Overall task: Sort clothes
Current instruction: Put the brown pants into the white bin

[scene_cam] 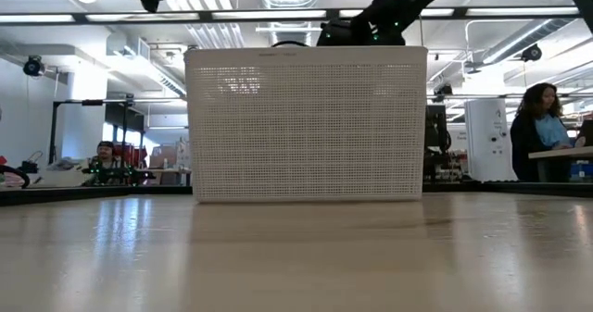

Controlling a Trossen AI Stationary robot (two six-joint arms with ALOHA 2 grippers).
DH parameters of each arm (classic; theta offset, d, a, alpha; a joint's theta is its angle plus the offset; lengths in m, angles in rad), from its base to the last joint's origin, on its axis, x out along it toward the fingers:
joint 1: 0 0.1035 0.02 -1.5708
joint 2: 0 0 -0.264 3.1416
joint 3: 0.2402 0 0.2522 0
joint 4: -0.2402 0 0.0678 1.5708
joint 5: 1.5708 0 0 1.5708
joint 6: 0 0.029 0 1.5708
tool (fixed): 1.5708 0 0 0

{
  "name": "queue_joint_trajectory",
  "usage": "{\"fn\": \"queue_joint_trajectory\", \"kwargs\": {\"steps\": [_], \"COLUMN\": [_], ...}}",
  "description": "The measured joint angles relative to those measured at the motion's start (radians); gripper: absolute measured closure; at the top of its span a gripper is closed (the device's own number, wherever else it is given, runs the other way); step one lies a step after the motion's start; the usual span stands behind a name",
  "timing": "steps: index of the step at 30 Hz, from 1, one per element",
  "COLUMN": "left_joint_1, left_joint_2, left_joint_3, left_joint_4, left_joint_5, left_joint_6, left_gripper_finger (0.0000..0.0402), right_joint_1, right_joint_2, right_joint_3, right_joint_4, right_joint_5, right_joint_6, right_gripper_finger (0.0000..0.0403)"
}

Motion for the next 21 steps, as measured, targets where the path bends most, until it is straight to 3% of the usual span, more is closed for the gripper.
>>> {"fn": "queue_joint_trajectory", "kwargs": {"steps": [13, 18, 21], "left_joint_1": [0.0, 0.0, 0.0], "left_joint_2": [0.0, 0.0, 0.0], "left_joint_3": [0.0, 0.0, 0.0], "left_joint_4": [0.002, 0.011, 0.014], "left_joint_5": [0.0, 0.0, 0.0], "left_joint_6": [0.003, 0.001, 0.001], "left_gripper_finger": [0.0402, 0.0401, 0.0402], "right_joint_1": [0.01, 0.014, 0.013], "right_joint_2": [-0.184, -0.209, -0.196], "right_joint_3": [0.226, 0.258, 0.253], "right_joint_4": [-0.105, -0.07, -0.023], "right_joint_5": [0.034, 0.16, 0.177], "right_joint_6": [-0.036, -0.079, -0.093], "right_gripper_finger": [0.0403, 0.0403, 0.0403]}}
